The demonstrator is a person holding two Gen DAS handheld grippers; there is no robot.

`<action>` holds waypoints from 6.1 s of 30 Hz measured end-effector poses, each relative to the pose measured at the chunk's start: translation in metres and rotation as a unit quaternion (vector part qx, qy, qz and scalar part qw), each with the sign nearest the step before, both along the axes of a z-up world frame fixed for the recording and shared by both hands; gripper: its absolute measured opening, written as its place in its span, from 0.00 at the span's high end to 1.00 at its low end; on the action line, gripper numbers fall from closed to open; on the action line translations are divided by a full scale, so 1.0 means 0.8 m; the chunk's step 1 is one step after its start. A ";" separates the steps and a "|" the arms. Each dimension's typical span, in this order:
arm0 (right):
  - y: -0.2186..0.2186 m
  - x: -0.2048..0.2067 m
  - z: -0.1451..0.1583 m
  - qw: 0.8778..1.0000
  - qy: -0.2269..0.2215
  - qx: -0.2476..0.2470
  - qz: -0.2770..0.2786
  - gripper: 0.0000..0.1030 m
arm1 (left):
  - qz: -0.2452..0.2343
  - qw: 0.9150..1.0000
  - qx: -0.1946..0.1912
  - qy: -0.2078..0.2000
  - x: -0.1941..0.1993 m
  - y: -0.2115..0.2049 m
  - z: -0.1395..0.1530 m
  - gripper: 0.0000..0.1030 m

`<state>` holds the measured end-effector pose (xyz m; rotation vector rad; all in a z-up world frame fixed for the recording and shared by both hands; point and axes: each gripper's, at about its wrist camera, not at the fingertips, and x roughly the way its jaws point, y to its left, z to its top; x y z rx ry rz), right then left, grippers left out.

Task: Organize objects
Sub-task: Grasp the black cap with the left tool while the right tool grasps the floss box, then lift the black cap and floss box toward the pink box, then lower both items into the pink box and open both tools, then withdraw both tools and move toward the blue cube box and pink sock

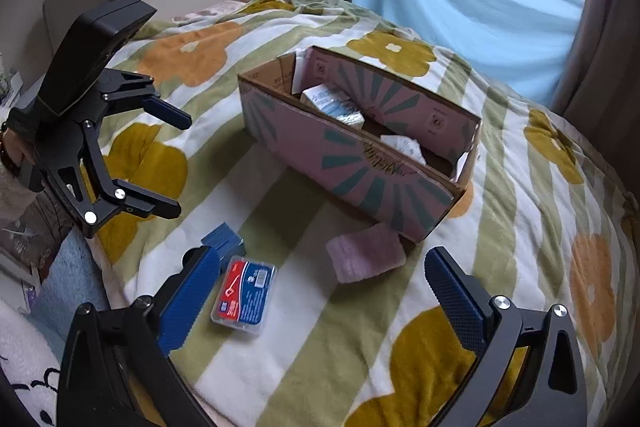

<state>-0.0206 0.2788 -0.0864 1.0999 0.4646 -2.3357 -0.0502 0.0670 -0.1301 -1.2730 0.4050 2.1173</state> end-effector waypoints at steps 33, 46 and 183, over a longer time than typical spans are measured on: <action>-0.056 0.026 -0.141 1.000 -0.021 0.005 -0.011 0.15 | 0.114 0.992 0.024 0.050 0.075 0.011 -0.130 0.47; -0.062 0.020 -0.159 0.998 -0.059 -0.007 -0.014 0.37 | 0.107 0.992 0.038 0.054 0.080 0.011 -0.134 0.69; 0.067 -0.118 0.102 0.980 0.009 -0.168 -0.105 0.01 | 0.193 0.962 0.129 0.141 -0.084 -0.037 0.149 0.00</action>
